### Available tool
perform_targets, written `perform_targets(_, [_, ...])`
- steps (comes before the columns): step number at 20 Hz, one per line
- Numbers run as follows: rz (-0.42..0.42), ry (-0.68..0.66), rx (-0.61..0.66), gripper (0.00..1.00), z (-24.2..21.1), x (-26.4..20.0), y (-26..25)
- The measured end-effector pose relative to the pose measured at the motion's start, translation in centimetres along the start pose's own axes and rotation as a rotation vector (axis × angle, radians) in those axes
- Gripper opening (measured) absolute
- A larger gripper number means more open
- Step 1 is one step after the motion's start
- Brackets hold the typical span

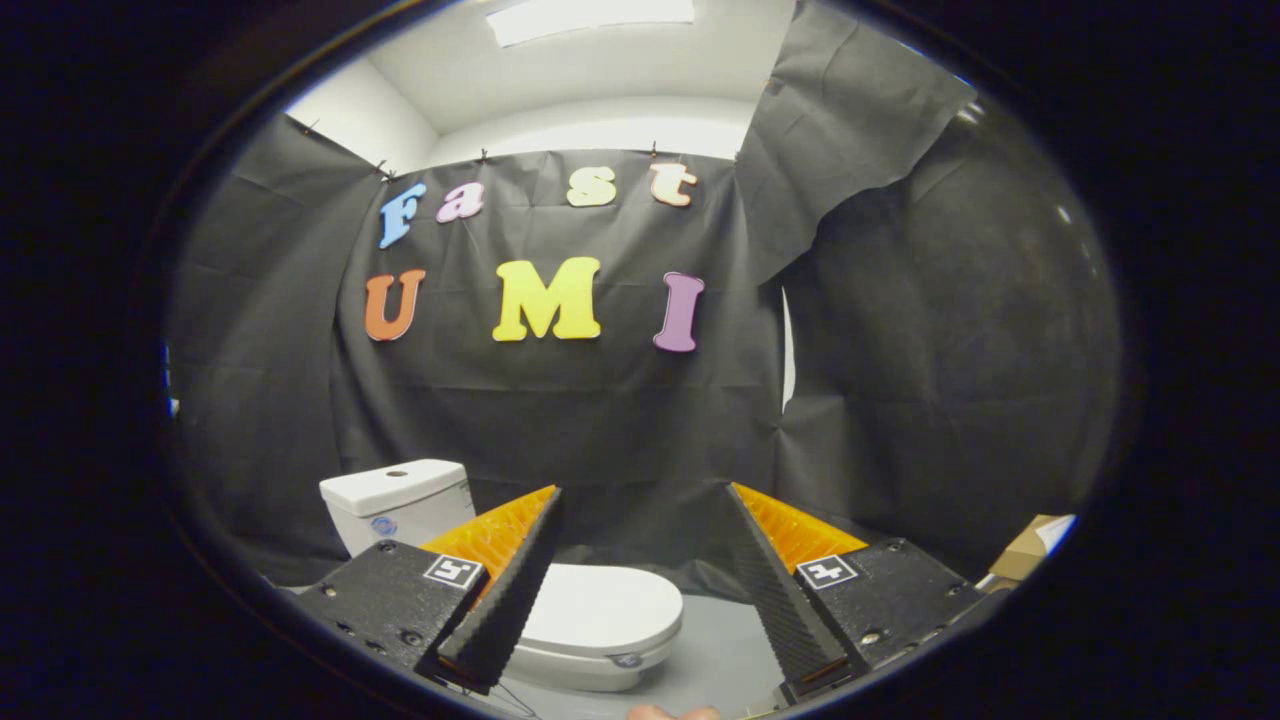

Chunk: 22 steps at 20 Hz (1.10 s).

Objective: Open the toilet lid.

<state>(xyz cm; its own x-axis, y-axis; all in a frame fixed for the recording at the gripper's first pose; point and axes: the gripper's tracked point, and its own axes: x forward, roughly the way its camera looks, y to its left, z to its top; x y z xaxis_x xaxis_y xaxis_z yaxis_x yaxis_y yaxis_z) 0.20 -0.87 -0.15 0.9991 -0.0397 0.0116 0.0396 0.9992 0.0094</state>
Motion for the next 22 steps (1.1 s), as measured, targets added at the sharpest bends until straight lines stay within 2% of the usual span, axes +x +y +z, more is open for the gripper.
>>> perform_targets(6, [0.021, 0.041, 0.076, 0.99, -1.5, 1.1, 1.6])
perform_targets(12, [0.051, 0.112, 0.078, 0.99, -4.4, 2.7, 3.3])
perform_targets(16, [0.094, 0.214, 0.113, 0.99, -7.6, 4.2, 4.8])
perform_targets(22, [0.129, 0.47, 0.301, 0.99, -16.5, 6.2, 5.9])
